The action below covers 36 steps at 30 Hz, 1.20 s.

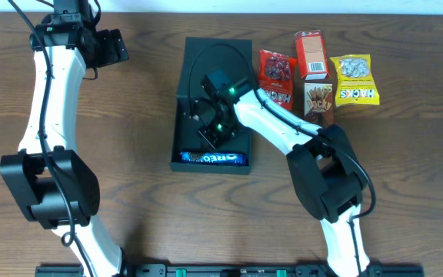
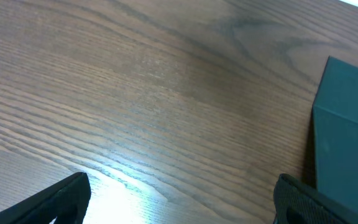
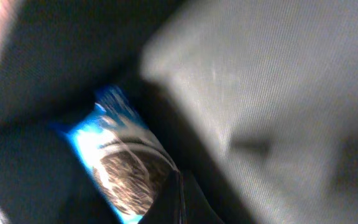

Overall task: Pack container
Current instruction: 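Lower the Oreo pack into the box and open the right gripper, then withdraw the right arm up and right from the box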

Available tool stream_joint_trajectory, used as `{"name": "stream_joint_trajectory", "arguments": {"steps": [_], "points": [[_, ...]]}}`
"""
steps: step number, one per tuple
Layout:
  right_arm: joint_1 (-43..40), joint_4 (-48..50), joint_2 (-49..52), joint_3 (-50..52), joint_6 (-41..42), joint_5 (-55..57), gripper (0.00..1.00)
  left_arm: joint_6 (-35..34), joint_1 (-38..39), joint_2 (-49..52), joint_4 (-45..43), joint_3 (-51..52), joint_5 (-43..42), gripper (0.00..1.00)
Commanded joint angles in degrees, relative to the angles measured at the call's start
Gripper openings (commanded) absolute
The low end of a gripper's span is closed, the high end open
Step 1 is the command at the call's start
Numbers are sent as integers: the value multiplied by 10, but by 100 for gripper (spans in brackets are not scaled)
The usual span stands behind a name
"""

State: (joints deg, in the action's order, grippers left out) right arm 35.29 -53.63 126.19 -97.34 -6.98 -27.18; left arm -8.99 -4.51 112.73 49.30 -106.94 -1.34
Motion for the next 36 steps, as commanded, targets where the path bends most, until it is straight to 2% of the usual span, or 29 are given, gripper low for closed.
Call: {"name": "stream_joint_trajectory", "arguments": {"steps": [1, 7, 8, 9, 10, 12, 14, 16, 17, 19, 22, 24, 25, 26, 27, 36], "points": [[-14, -26, -5, -87, -10, -13, 1, -2, -4, 5, 2, 3, -2, 95], [-76, -63, -34, -238, -10, 35, 1, -2, -4, 5, 2, 3, -2, 95], [-93, -64, -38, -251, -10, 52, 7, -2, -4, 5, 2, 3, -2, 95], [-111, -64, -42, -260, -10, 71, 22, -2, -4, 5, 2, 3, -2, 95], [-136, -64, -46, -266, -3, 94, 29, -2, -4, 5, 2, 3, -2, 95], [-168, -64, -51, -267, 14, 109, 29, 0, -4, 5, 3, 3, -2, 95], [-198, -68, -57, -267, 34, 108, 35, 0, -4, 5, 4, 3, -2, 95], [-226, -71, -60, -267, 42, 107, 37, 0, -4, 5, 5, 3, -2, 95], [-246, -76, -63, -267, 38, 110, 41, 0, -4, 5, 4, 3, -2, 95], [-273, -78, -63, -267, 18, 125, 63, 0, -4, 5, 4, 3, -2, 95], [-301, -76, -61, -265, 9, 192, 67, 0, -4, 5, 3, 3, -2, 95], [-315, -74, -58, -265, 9, 240, 74, 0, -4, 5, 3, 3, -2, 95], [-321, -74, -55, -265, 9, 261, 79, 0, -4, 5, 3, 3, -2, 95], [-325, -74, -52, -265, 9, 276, 92, 0, -4, 5, 3, 3, -2, 95], [-329, -73, -49, -265, 9, 285, 99, 0, -4, 5, 3, 3, -2, 95], [-348, -41, -14, -265, 9, 304, 99, 0, -4, 5, 3, 3, -2, 95]]}}
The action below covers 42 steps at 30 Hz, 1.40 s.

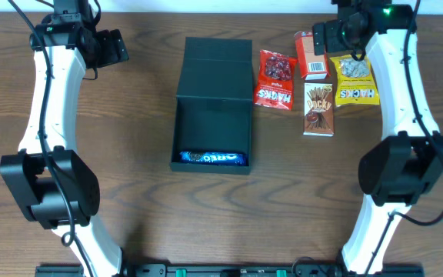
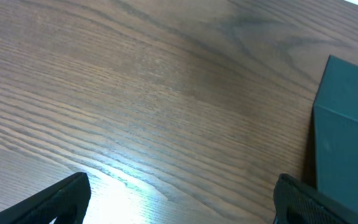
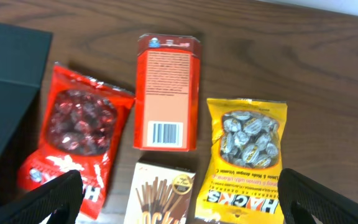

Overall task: Pack container
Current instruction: 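Withdraw the right arm up and right from the box, then grasp the red Hacks candy bag with the right gripper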

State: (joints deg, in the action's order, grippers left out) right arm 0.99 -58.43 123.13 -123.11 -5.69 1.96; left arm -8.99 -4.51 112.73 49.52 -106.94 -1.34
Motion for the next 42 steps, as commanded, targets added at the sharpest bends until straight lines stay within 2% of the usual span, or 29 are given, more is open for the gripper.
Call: {"name": "stream_joint_trajectory", "arguments": {"steps": [1, 11, 21, 30, 37, 39, 42], "points": [[-5, 15, 21, -7, -4, 13, 99, 0, -4, 5, 1, 3, -2, 95], [4, 174, 125, -7, -4, -2, 99, 0, -4, 5, 2, 3, -2, 95], [21, 270, 194, -7, -3, -5, 99, 0, -4, 5, 2, 3, -2, 95], [21, 287, 231, -7, -3, -5, 99, 0, -4, 5, 12, 3, -2, 95], [27, 288, 174, -20, -4, -7, 99, 0, -4, 5, 15, 3, -2, 95], [28, 273, 148, -20, -4, -28, 99, 0, -4, 5, 15, 3, -2, 95], [40, 252, 134, -20, -1, -139, 97, 0, -4, 5, 14, 3, -2, 95]]}}
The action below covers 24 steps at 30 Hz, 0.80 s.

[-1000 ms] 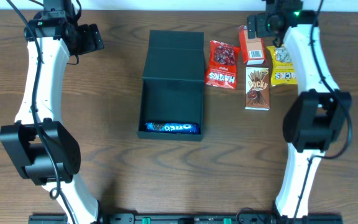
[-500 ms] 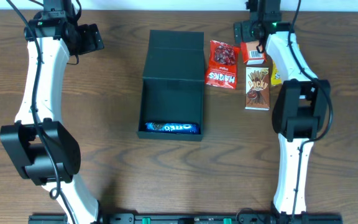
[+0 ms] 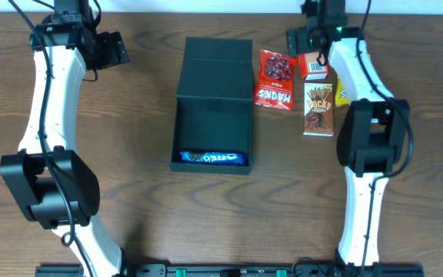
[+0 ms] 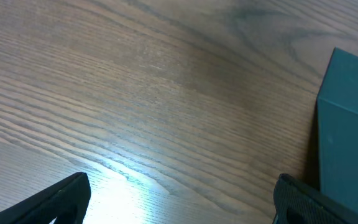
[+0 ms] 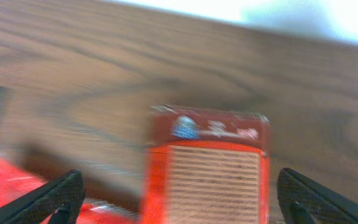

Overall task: Pack container
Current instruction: 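Grasp the red Hacks candy bag with the right gripper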

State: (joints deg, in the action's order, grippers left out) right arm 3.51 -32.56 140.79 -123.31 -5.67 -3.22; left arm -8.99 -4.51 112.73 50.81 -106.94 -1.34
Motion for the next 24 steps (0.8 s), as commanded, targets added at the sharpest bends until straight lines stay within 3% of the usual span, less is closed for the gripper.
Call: {"name": "stream_joint_trajectory", "arguments": {"steps": [1, 8, 12, 16, 24], "points": [[20, -18, -40, -18, 7, -99, 95, 0, -4, 5, 1, 3, -2, 95], [78, -89, -26, -15, 61, -83, 89, 0, -4, 5, 2, 3, -2, 95], [106, -110, -19, -13, 103, -2, 84, 2, -4, 5, 2, 3, -2, 95], [116, -122, -19, -13, 195, 105, 85, 27, -4, 5, 2, 3, -2, 95], [108, -131, -17, -7, 237, 105, 86, 31, -4, 5, 3, 3, -2, 95]]}}
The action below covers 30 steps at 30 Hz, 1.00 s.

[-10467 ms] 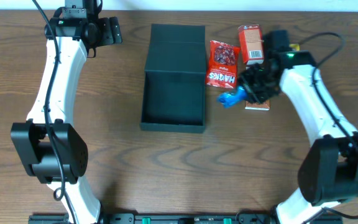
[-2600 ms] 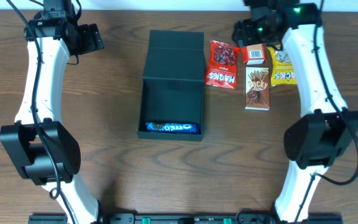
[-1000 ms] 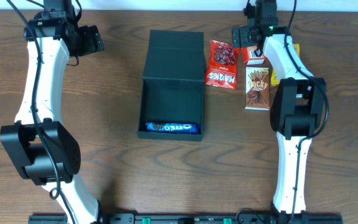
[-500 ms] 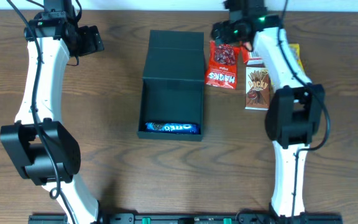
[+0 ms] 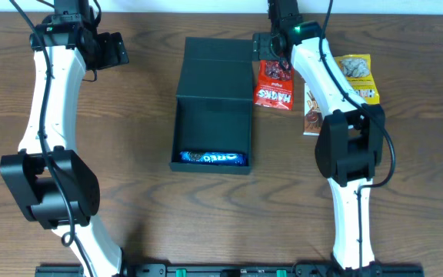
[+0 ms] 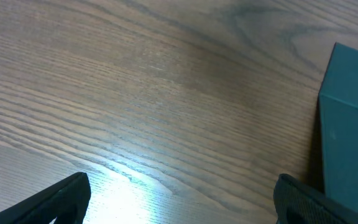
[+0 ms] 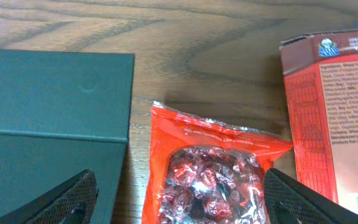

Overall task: Pack container
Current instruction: 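Grasp the red Hacks candy bag with the right gripper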

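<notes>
The open black box (image 5: 212, 108) lies mid-table with a blue Oreo pack (image 5: 211, 158) at its near end. A red Hacks candy bag (image 5: 276, 85) lies just right of the box; in the right wrist view the red bag (image 7: 213, 171) sits between my spread fingers. My right gripper (image 5: 271, 45) hangs open above the bag's far end. The orange-red carton (image 7: 331, 118) lies right of the bag. A Pocky box (image 5: 311, 108) and a yellow Hacks bag (image 5: 358, 77) lie further right. My left gripper (image 5: 114, 48) is open over bare wood at the far left.
The box's lid (image 7: 55, 93) lies flat at the far end, close to the red bag's left edge. The left wrist view shows bare wood and a corner of the box (image 6: 353, 124). The right arm covers part of the carton and Pocky box from overhead.
My right gripper has moved left from over the orange-red carton to over the far end of the red candy bag, still open. The left arm has not moved.
My right gripper was down inside the box by the Oreo pack. Then it was up at the far right over the snacks, with the Oreo pack left in the box. It then stood over the carton, and now over the red bag.
</notes>
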Available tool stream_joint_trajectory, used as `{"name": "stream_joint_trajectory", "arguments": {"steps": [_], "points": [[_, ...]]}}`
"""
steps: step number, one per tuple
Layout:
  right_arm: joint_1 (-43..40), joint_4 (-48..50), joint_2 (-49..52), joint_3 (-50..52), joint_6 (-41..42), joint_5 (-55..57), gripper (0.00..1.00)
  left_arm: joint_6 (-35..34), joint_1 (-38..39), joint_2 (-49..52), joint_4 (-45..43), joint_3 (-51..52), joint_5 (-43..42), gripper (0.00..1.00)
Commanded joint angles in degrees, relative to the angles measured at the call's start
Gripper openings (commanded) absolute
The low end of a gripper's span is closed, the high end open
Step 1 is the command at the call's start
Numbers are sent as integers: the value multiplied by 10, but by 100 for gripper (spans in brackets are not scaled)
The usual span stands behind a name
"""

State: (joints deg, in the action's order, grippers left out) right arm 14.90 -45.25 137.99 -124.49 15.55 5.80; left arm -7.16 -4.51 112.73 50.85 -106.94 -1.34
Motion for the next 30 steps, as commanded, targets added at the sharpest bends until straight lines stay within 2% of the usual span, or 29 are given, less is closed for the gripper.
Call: {"name": "stream_joint_trajectory", "arguments": {"steps": [1, 10, 28, 30], "points": [[-7, -7, 12, 9, 25, 15, 86, 12, -4, 5, 2, 3, -2, 95], [-7, -37, 26, 12, 29, 15, 83, 12, -4, 5, 3, 3, -2, 95], [-7, -54, 59, 13, 29, 15, 86, 12, -4, 5, 3, 3, -2, 95], [-7, -55, 61, 13, 29, 14, 82, 12, -4, 5, 3, 3, -2, 95]]}}
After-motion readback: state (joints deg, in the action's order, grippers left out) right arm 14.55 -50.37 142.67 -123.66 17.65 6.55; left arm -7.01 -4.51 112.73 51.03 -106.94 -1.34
